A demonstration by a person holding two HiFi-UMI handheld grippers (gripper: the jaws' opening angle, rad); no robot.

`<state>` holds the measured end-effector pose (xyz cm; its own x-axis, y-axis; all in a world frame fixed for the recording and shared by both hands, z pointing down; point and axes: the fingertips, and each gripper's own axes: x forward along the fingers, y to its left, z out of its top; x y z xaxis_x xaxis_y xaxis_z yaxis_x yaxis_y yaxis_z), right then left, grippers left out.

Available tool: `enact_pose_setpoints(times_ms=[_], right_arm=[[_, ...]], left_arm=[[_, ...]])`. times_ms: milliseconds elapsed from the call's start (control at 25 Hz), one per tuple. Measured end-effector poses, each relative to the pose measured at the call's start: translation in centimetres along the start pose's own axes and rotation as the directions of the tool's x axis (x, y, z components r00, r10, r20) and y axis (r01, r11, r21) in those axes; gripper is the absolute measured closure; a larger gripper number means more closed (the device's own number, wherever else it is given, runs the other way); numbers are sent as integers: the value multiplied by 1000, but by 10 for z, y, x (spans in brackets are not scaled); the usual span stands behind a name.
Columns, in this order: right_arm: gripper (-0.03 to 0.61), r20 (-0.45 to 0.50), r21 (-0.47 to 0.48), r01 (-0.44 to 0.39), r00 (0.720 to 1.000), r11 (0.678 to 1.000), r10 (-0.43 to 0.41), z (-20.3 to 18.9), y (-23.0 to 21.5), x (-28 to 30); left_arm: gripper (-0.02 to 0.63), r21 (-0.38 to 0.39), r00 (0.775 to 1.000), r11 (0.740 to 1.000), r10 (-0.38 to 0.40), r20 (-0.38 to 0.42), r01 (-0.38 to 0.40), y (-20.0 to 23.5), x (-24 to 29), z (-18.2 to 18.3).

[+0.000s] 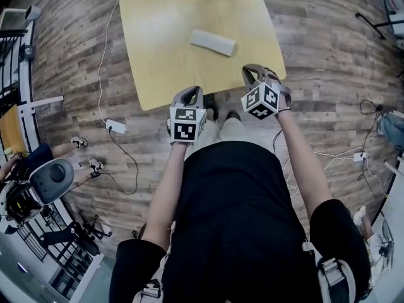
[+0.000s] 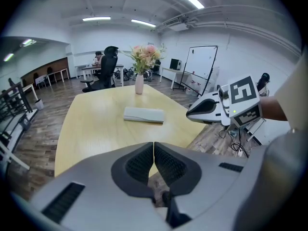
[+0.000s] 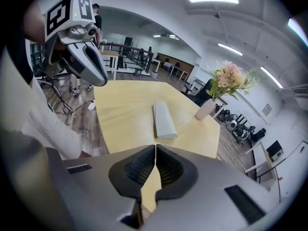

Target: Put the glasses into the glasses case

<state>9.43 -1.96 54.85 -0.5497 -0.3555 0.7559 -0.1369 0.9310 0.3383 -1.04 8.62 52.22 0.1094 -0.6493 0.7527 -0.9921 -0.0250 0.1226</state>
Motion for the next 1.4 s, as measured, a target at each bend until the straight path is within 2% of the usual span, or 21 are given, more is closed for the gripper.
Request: enact_pose_setpoints(times_ms=[160,320,600,760,880,1080,1160,1400], right_arm=[[560,42,53,9,999,999,-11,-8,20,-34],[560,127,93,14,992,996,-26,3,35,-77],[560,300,225,15,950,974,-84,30,44,-155],[560,386,289,2,915,957,-118,52,45,-196],[560,446,363,-32,883,931,-144,71,45,-221],[560,570,472,-173,808,864,-149,88,48,-258],[560,591,508,-199,788,838,-171,90,46,-268],[561,688,517,-334,710,788,-150,104,44,-294]], left_arm=[[589,-3,999,1000,12,31,-12,-21,-23,-7],[589,0,995,1000,-6,99,6,-44,-49,-4],[589,24,962,999,-32,271,26,-78,-102,21],[589,53,942,998,-52,331,36,-93,-129,30],[589,63,924,997,-64,378,43,-95,-150,37],[589,71,897,996,-79,435,54,-102,-178,46],[589,72,884,996,-85,460,58,-103,-187,52],[589,77,863,995,-94,496,64,-104,-199,67]])
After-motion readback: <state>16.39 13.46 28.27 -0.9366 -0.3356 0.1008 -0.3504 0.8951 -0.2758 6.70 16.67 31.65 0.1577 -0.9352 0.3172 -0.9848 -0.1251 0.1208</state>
